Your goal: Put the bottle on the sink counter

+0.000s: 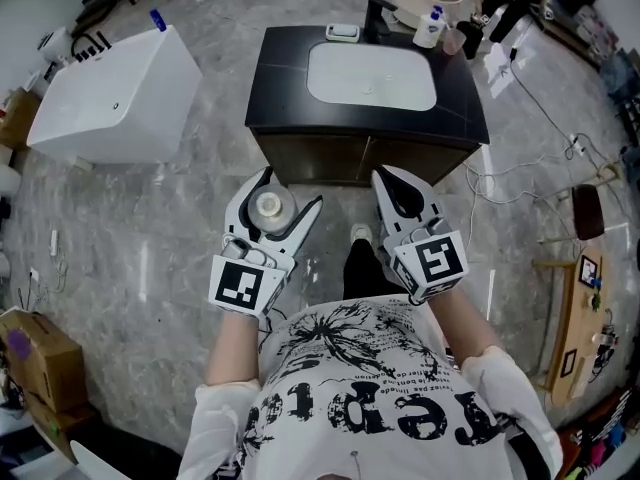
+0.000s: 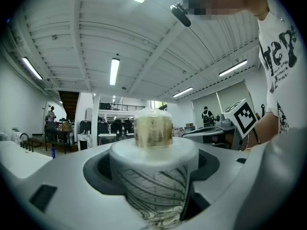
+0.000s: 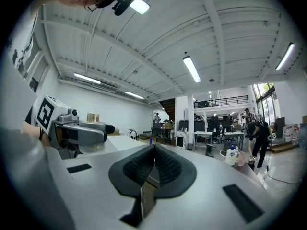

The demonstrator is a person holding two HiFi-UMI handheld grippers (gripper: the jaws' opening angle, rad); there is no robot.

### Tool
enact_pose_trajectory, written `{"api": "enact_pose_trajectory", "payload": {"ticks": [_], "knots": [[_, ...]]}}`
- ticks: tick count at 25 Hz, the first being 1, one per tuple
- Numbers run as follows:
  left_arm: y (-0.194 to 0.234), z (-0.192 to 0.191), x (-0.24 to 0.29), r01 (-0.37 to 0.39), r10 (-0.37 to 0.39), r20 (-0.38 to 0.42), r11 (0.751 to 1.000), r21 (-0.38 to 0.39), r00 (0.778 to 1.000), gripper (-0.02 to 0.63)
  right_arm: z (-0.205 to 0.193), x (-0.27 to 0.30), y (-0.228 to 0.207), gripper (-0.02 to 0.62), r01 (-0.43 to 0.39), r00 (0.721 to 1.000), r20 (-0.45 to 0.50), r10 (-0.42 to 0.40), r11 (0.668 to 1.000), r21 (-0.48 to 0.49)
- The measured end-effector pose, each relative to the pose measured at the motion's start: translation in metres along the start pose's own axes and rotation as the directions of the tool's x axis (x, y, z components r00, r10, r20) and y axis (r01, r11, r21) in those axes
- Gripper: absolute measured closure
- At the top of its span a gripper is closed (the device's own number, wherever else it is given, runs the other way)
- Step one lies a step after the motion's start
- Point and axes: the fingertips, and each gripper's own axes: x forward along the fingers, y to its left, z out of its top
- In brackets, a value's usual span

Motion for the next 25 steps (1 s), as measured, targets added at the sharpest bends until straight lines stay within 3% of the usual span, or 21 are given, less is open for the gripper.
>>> {"api": "enact_pose_trajectory", "payload": {"ticks": [13, 25], "knots": [[0.101, 0.021, 0.240, -0.123, 0.123, 0.018, 0.992, 0.023, 0.992, 0.258, 0.015, 0.182, -0.202, 0.581, -0.127, 0.992, -0.011, 0.127, 0.992, 0.002], [0.180, -0.028, 0.357, -0.130, 0.127, -0.086, 0.991, -0.029, 0.988, 0.258, -0.025, 0.299, -0.279, 0.581, -0.150, 0.984, -0.094, 0.155, 0.987, 0.054]]}}
